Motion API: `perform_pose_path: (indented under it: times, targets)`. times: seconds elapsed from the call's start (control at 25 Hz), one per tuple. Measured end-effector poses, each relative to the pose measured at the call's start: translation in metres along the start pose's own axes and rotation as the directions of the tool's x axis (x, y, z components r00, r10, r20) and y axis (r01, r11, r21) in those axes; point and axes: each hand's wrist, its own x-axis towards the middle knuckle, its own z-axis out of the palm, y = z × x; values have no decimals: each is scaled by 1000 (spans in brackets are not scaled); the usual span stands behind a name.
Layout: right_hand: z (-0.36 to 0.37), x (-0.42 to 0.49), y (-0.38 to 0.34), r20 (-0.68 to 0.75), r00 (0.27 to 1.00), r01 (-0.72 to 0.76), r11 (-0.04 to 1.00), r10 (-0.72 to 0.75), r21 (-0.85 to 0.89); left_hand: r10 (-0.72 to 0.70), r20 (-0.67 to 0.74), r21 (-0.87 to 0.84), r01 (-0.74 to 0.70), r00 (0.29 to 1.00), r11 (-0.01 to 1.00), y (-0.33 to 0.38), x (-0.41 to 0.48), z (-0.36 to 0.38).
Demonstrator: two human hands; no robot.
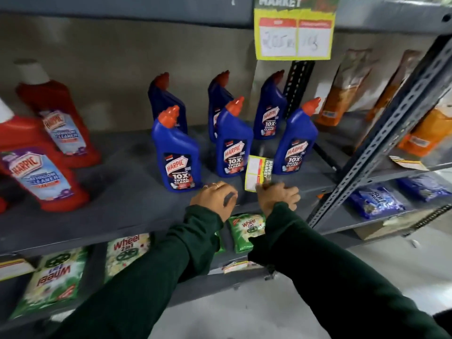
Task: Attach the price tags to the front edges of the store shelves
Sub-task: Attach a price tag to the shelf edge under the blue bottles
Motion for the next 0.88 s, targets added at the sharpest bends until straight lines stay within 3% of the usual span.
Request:
perform_pose_path:
  times: [0.16,0.28,0.4,0.56,0.68,0.76,0.88]
  targets:
    - [-5,18,1,76,996,39,999,-41,28,-9,-25,36,10,1000,999,7,1,3]
    - [-4,26,6,169,984,6,969,-50,248,-13,-33,51,14,999,999,13,3,2]
    - [-9,21,10,163,985,-52,806,-56,589,79,-69,73,-74,994,995,19,11,6]
    - [-6,10,21,138,983,-28,645,-120,764,184,-88,136,-171,979,976,29,19,11]
    - [-9,12,38,218,919,0,553,-329,833,156,-101,247,-127,983,961,28,19,17]
    - [-17,15,46,293,825,30,555,-483,831,68,-8,272,-63,998,960,28,18,18]
    - [-20,18,54,334,721,218,657,-606,722,-106,282,259,31,954,965,24,8,27]
